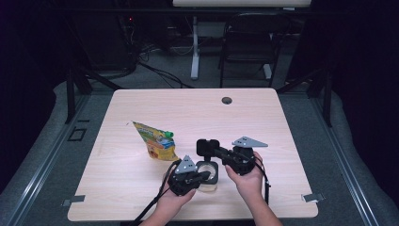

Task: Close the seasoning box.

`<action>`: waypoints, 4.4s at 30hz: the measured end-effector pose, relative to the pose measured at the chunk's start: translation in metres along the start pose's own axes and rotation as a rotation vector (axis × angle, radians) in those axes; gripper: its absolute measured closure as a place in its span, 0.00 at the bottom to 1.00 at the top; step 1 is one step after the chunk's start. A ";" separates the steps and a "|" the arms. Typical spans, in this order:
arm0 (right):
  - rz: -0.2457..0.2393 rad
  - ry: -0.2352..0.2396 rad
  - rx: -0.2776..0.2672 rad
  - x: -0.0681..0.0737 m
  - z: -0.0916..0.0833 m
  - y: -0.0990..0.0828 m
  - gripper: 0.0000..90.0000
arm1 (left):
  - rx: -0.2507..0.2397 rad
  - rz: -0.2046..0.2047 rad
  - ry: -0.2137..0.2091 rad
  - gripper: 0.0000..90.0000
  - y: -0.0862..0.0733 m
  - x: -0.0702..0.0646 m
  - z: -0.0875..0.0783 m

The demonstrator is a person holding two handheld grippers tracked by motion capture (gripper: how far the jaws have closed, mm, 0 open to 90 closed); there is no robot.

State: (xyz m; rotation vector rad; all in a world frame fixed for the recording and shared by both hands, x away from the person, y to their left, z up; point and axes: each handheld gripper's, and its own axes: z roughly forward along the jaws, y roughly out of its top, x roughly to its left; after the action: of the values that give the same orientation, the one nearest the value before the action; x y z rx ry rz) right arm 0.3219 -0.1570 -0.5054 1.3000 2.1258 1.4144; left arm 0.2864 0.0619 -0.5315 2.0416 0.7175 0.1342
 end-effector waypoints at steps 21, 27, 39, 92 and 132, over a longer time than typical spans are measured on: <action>-0.066 0.007 0.044 0.017 0.001 -0.003 0.84 | -0.012 -0.008 0.019 0.95 -0.009 0.005 -0.028; -0.104 -0.005 0.044 0.016 -0.018 0.000 0.81 | -0.044 -0.021 0.049 0.93 -0.010 0.015 -0.060; -0.226 -0.023 0.052 0.037 -0.045 0.018 0.71 | -0.073 -0.124 0.140 0.86 -0.045 0.058 -0.122; -0.317 0.053 0.111 0.083 0.018 0.082 0.77 | -0.116 -0.271 0.252 0.81 -0.076 0.112 -0.171; -0.305 0.123 0.115 0.102 0.066 0.092 0.72 | -0.102 -0.287 0.262 0.81 -0.081 0.119 -0.172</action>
State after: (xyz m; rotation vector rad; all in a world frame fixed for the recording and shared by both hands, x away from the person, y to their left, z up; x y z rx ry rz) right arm 0.3551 -0.0256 -0.4357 0.8934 2.3948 1.2893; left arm 0.2869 0.2858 -0.5230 1.8210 1.1359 0.2694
